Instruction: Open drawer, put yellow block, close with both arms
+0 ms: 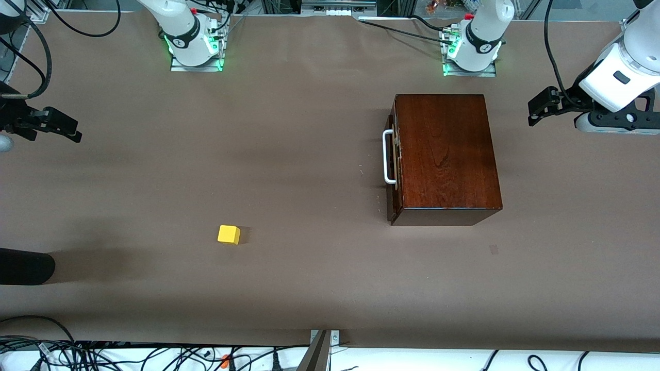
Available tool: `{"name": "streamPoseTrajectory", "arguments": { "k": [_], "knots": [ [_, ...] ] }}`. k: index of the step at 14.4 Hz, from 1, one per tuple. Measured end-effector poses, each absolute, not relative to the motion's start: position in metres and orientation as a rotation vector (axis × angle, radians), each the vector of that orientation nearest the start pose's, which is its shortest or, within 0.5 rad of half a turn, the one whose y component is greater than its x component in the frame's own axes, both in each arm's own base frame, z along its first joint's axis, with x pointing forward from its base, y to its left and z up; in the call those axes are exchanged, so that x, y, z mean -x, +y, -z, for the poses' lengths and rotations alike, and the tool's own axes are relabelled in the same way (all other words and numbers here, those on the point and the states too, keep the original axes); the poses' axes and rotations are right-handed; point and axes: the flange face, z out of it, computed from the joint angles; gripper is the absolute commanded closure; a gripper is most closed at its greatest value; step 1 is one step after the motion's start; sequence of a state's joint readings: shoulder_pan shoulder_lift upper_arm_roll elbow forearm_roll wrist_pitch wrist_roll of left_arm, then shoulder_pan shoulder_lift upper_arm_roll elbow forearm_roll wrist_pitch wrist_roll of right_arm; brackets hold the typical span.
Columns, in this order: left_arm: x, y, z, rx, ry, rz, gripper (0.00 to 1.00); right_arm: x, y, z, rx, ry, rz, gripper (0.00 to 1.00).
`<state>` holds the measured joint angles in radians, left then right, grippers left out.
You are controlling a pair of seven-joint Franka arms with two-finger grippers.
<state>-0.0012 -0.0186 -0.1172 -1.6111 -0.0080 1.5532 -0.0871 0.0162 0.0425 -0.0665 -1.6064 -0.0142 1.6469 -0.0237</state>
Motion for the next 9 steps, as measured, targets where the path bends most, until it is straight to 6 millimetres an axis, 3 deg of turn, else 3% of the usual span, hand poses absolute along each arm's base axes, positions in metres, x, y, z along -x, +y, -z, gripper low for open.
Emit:
{"name": "streamPoseTrajectory", "arguments": {
  "k": [9],
  "knots": [
    [-0.5372,-0.0657,-0.6099,3.135,0.05,-0.136,0.0,-0.5722,-0.0296,-0.5902,3.158,0.041,-0.005,0.0]
  ]
}}
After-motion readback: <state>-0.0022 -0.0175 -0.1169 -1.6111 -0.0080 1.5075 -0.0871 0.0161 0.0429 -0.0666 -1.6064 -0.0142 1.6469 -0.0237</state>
